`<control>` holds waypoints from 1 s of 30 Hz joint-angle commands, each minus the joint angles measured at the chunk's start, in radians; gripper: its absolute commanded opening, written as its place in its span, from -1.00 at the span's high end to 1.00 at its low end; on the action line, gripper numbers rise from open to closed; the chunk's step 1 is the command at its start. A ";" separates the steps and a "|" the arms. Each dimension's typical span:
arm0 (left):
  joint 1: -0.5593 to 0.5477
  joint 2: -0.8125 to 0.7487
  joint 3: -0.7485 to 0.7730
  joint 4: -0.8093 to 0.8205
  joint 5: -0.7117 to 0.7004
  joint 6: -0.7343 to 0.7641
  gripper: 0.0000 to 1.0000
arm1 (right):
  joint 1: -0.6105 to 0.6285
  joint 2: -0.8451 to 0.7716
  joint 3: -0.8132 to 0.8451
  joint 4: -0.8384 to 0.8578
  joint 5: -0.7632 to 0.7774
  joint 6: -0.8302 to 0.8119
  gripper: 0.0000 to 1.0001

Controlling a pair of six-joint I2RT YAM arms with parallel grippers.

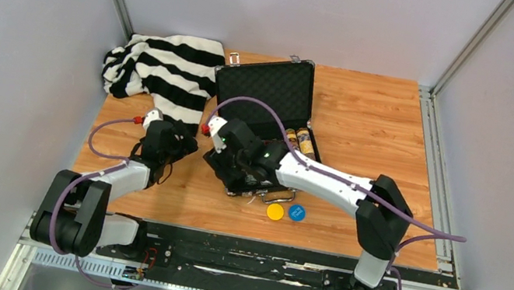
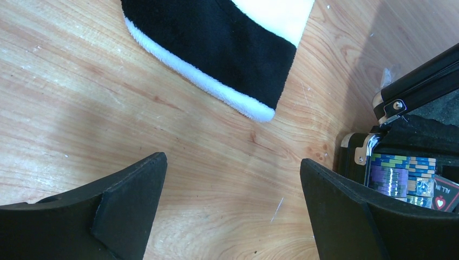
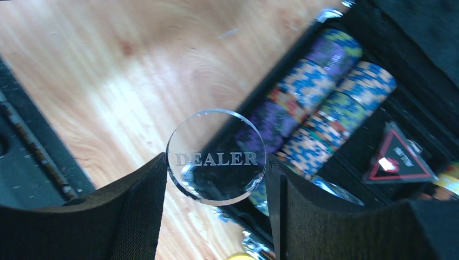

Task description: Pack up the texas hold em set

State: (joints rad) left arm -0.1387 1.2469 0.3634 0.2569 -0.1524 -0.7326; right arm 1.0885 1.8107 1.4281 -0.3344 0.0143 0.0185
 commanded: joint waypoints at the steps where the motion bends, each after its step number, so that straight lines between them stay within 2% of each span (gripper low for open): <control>1: 0.011 0.016 -0.010 0.032 0.010 0.009 -0.96 | -0.096 -0.052 -0.030 -0.013 0.016 -0.019 0.04; 9: 0.011 0.030 -0.008 0.046 0.027 0.019 -0.96 | -0.261 -0.024 -0.026 -0.018 -0.014 -0.001 -0.02; 14: 0.011 0.030 -0.011 0.049 0.023 0.024 -0.96 | -0.310 0.033 0.015 -0.006 -0.040 0.022 -0.03; 16: 0.011 0.037 -0.012 0.056 0.018 0.022 -0.96 | -0.314 0.049 0.027 0.012 -0.031 0.023 -0.15; 18: 0.011 0.049 -0.010 0.058 0.026 0.018 -0.96 | -0.313 0.069 0.042 0.016 0.024 0.023 -0.42; 20: 0.011 0.058 -0.009 0.061 0.036 0.017 -0.96 | -0.313 0.071 0.047 0.017 0.055 0.021 -0.50; 24: 0.011 0.053 -0.008 0.062 0.041 0.021 -0.96 | -0.314 -0.005 -0.029 0.085 0.040 0.023 -0.55; 30: 0.011 0.035 -0.015 0.062 0.037 0.023 -0.96 | -0.313 -0.209 -0.239 0.151 0.075 0.061 -0.56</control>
State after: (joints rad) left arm -0.1383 1.2865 0.3634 0.3248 -0.1265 -0.7155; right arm 0.7788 1.7424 1.2900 -0.2337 0.0437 0.0441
